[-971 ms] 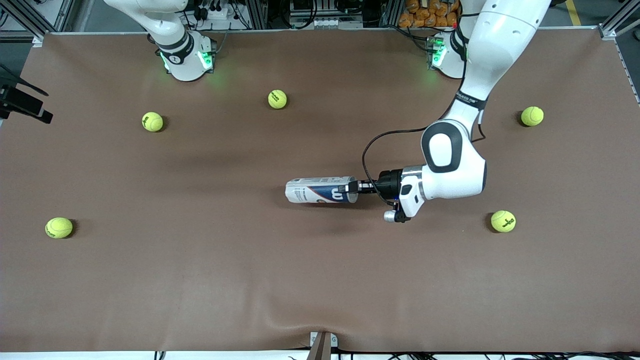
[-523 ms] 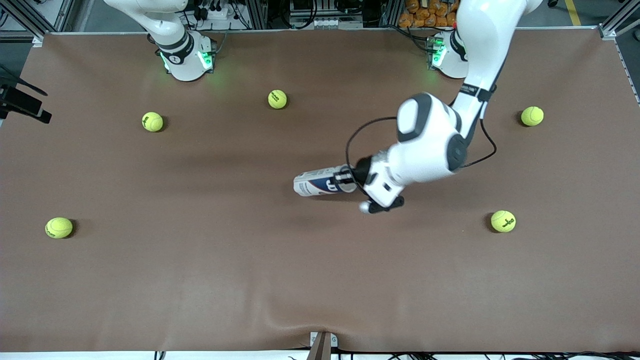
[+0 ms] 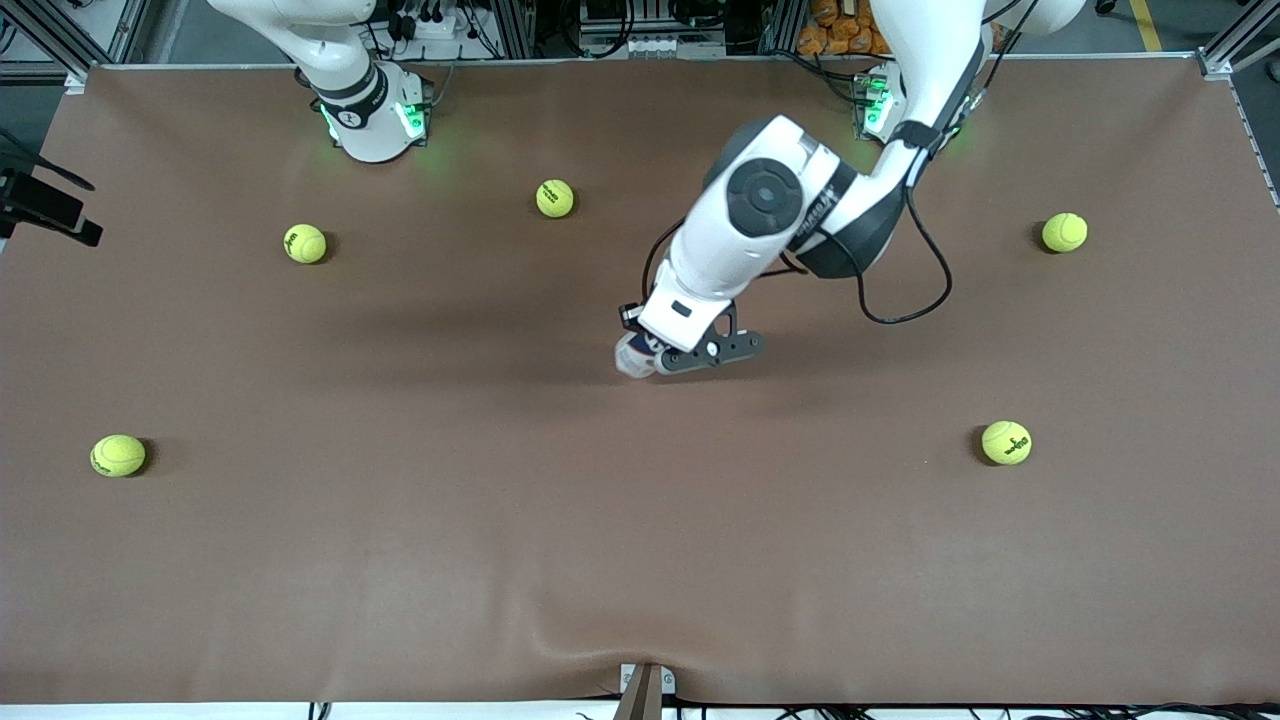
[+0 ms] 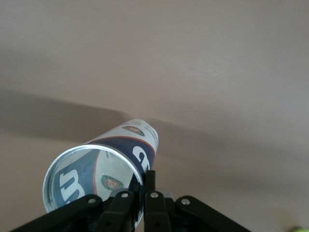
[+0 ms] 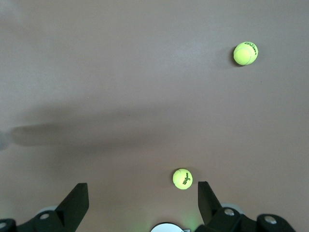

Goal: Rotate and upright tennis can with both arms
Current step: 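Lift the can with the left gripper and rotate it upright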

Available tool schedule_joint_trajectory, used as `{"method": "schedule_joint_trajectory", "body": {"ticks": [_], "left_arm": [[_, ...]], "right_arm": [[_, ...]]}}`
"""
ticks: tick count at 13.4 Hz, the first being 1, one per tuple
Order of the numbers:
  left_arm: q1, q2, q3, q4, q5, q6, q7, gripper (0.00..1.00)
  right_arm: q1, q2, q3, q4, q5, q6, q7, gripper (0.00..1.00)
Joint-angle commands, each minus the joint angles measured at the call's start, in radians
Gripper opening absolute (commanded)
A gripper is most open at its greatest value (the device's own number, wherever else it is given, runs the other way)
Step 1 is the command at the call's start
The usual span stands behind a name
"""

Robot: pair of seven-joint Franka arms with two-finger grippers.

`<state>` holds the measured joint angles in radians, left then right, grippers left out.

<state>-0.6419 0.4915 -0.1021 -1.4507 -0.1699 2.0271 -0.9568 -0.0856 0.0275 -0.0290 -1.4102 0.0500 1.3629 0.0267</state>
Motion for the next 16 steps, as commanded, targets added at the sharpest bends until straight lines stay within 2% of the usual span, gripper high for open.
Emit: {"method": "schedule_joint_trajectory", "body": {"ticks": [1, 5, 12, 16], "left_arm": [[-0.059, 0.035, 0.016, 0.073, 0.082, -0.076, -0.152, 0.00], [-0.143, 0.047, 0.016, 0.079, 0.243, -0.111, -0.354, 0.00], [-0.237, 0.105, 0.034, 0.112, 0.291, -0.108, -0.497, 0.00], [-0.240, 0.122, 0.036, 0.112, 0.306, -0.096, -0.522, 0.00]], "right_arm": [[-0.011, -0.001, 0.004, 0.010, -0.013, -0.008, -0.021, 1.00], [-0.011, -0.001, 0.004, 0.010, -0.013, -0.010, -0.021, 1.00], [-0.006, -0.004, 0.006, 0.010, -0.044, -0.015, -0.021, 1.00], [-0.008, -0.004, 0.006, 0.010, -0.045, -0.022, -0.021, 1.00]]}}
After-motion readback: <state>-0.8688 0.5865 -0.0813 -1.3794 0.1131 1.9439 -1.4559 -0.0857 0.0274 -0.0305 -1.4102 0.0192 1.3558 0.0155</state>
